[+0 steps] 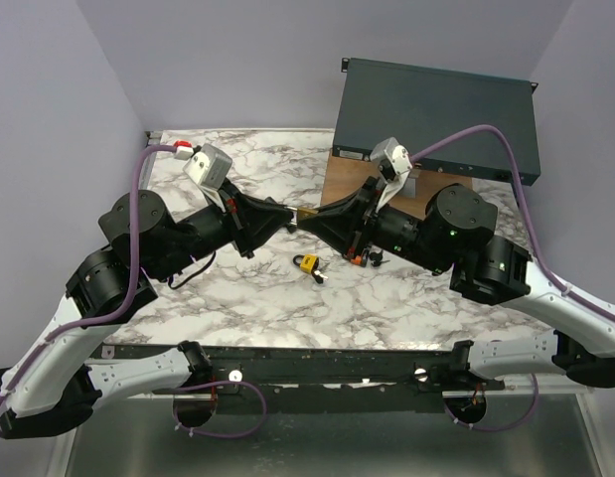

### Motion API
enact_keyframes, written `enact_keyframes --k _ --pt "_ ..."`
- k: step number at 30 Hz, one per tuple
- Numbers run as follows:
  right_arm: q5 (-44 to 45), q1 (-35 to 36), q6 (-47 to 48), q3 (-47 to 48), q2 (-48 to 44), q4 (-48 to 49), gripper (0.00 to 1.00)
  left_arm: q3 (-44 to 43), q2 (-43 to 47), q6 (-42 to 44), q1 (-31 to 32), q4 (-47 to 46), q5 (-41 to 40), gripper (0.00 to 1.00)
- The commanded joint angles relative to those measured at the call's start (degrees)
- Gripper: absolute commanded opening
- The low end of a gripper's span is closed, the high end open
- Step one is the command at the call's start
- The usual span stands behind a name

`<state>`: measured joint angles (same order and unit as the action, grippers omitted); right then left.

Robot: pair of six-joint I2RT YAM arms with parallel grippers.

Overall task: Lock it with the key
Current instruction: Lock the lock.

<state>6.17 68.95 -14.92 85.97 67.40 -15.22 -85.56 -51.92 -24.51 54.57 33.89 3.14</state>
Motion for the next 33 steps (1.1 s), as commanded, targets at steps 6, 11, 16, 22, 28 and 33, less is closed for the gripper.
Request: enact_keyframes --k 6,11,16,22,28,33 --pt "2.8 0.0 1.1 -2.4 8.9 -0.5 0.01 -1.0 -4.8 -9.1 7.6 -12.9 24.3 0.0" --pt "3.1 0.0 1.2 -2.3 9.6 -0.7 0.01 -1.3 -5.2 -9.7 8.3 -13.7 24.7 0.0" --pt "3.1 0.1 1.3 -2.3 10.4 -0.5 0.01 -1.6 -5.5 -10.1 9.2 -14.3 24.7 0.0" --pt "3.1 0.1 1.2 -2.4 11.3 -0.2 0.01 -1.6 -5.4 -11.0 9.7 -15.2 25.5 0.0" --pt "3.4 0.1 0.9 -2.2 12.5 0.1 0.01 -0.8 -5.6 -11.7 10.4 -16.0 25.7 0.0" --pt "3.8 0.1 0.7 -1.7 13.8 -0.2 0.01 -0.6 -5.6 -11.8 10.8 -16.1 25.6 0.0"
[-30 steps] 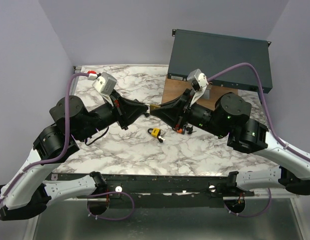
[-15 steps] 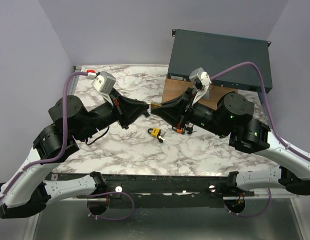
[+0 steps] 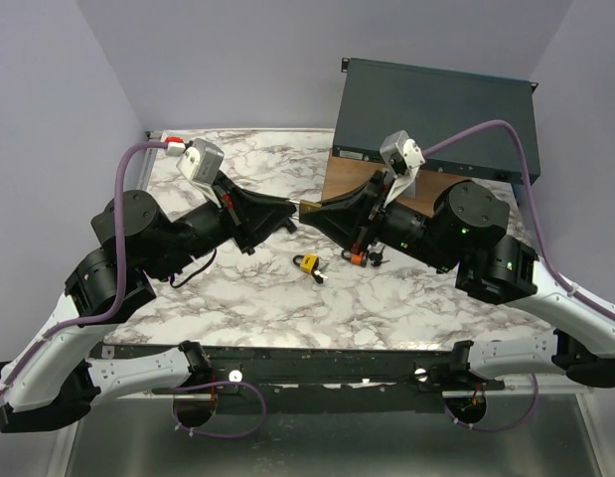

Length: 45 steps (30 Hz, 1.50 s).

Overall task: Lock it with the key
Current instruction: Lock the lock.

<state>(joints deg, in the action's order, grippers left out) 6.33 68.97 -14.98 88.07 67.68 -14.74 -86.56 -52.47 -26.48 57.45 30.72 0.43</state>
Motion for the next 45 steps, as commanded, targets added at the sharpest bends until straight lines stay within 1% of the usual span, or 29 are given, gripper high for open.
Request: enact_keyframes --k 1,17,36,45 --pt "3.8 0.0 0.6 -3.7 13.7 -0.8 0.01 0.5 -5.2 -9.9 8.0 -12.9 28.3 0.0" --pt "4.8 0.1 -0.2 -1.6 17.5 -2.0 0.01 1.2 -5.6 -10.2 9.7 -12.8 28.2 0.0" --pt "6.3 0.1 -1.1 -0.5 21.6 -3.9 0.01 -1.4 -7.1 -8.7 10.9 -11.9 27.7 0.0" --pt "7.0 0.0 -1.3 -0.7 22.6 -4.3 0.01 -3.3 -9.2 -9.1 11.3 -12.1 30.4 0.0"
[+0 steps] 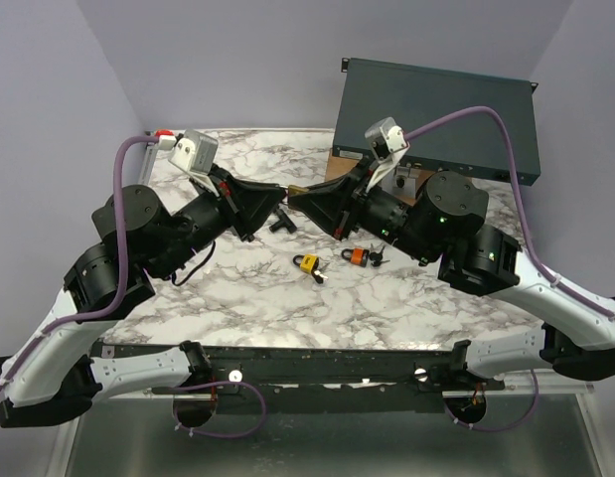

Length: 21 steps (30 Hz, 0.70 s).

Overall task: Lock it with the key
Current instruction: Lock the lock.

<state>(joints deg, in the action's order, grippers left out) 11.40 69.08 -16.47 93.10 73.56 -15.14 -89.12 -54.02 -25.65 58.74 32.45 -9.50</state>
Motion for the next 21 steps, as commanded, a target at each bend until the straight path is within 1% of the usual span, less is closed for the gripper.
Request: enact_keyframes --k 1,10,14,16,19,21 --pt "2.0 -0.1 0.1 -5.7 16.9 -4.0 0.01 -1.1 -8.0 -9.9 10.0 -13.7 40.5 0.0" --pt "2.1 -0.1 -0.3 -5.9 17.7 -3.9 0.01 -2.4 -8.4 -9.6 11.0 -14.6 41.0 0.0" --pt "2.4 0.0 -0.3 -6.0 17.2 -3.9 0.01 -1.9 -7.8 -9.1 11.0 -13.8 39.3 0.0" --pt "2.7 0.0 -0.2 -5.7 16.7 -4.3 0.01 -1.1 -6.9 -8.0 11.0 -12.4 36.1 0.0" --pt "2.6 0.0 -0.2 -5.6 15.1 -4.3 0.01 1.4 -3.8 -5.2 10.8 -10.2 27.6 0.0" --pt "2.0 0.0 0.0 -5.6 13.7 -4.2 0.01 3.8 -1.2 -4.1 10.5 -10.4 24.0 0.0"
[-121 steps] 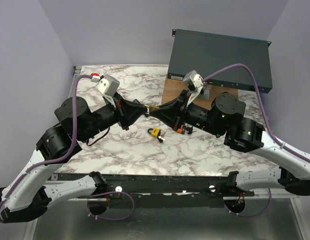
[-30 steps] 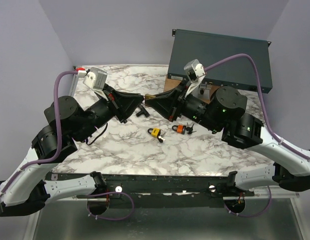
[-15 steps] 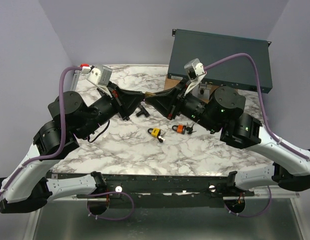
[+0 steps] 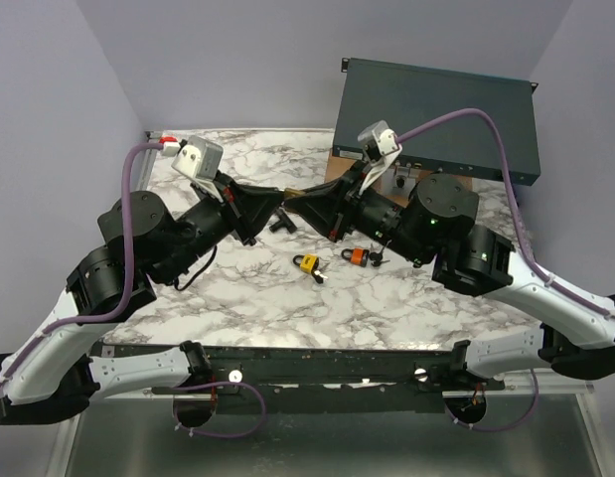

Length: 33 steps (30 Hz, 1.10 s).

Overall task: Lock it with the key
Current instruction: Lock the lock.

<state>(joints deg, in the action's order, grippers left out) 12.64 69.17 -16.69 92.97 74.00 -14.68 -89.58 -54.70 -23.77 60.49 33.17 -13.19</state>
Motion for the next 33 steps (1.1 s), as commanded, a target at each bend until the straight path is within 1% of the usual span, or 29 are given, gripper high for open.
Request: enact_keyframes --k 1,2,4,6,10,12,14,16,19,21,23,27,28,33 --pt "0.7 -0.1 0.3 -5.5 12.5 -4.7 0.01 5.2 0.6 -5.5 8.7 -10.9 25.9 0.0" --pt "0.5 -0.1 0.3 -5.5 11.7 -4.7 0.04 5.8 1.6 -5.1 8.7 -10.5 23.9 0.0" --pt "0.3 -0.2 0.4 -6.0 9.9 -4.1 0.13 6.7 3.3 -4.1 8.7 -10.0 20.8 0.0" --pt "0.1 -0.2 0.7 -7.1 7.9 -2.9 0.18 7.8 5.4 -3.1 8.7 -9.9 17.7 0.0" --pt "-0.1 -0.2 0.8 -8.6 5.0 -1.3 0.3 9.5 8.4 -1.5 8.6 -9.4 11.2 0.0" --pt "-0.5 -0.2 0.7 -9.9 3.6 0.1 0.39 10.5 9.7 -1.0 8.5 -10.0 10.3 0.0" --pt "-0.9 -0.1 0.5 -11.3 2.3 1.3 0.44 11.1 10.6 -0.5 8.5 -10.5 10.2 0.0" --pt "-1.2 -0.1 0.2 -12.3 1.1 2.7 0.52 11.2 10.9 -0.1 8.6 -10.4 10.2 0.0" --pt "-2.4 -0.1 -0.1 -14.2 -1.6 5.0 0.67 11.5 11.6 0.4 8.6 -10.3 10.6 0.0" --pt "-3.7 -0.1 0.4 -15.6 -3.7 6.3 0.74 12.0 12.5 0.9 8.6 -10.5 11.1 0.0" --pt "-5.8 -0.2 1.1 -17.2 -6.2 7.8 0.78 12.3 13.3 1.3 8.6 -10.6 11.7 0.0" --pt "-13.0 -0.1 2.5 -20.6 -11.5 11.3 0.82 12.4 14.6 2.0 8.5 -10.8 13.2 0.0" --pt "-15.2 -0.1 2.6 -21.4 -12.5 12.1 0.83 12.3 14.8 2.1 8.4 -10.7 14.8 0.0" --pt "-22.5 -0.1 3.6 -22.0 -16.8 11.9 0.89 11.6 15.8 2.2 8.5 -10.2 17.2 0.0"
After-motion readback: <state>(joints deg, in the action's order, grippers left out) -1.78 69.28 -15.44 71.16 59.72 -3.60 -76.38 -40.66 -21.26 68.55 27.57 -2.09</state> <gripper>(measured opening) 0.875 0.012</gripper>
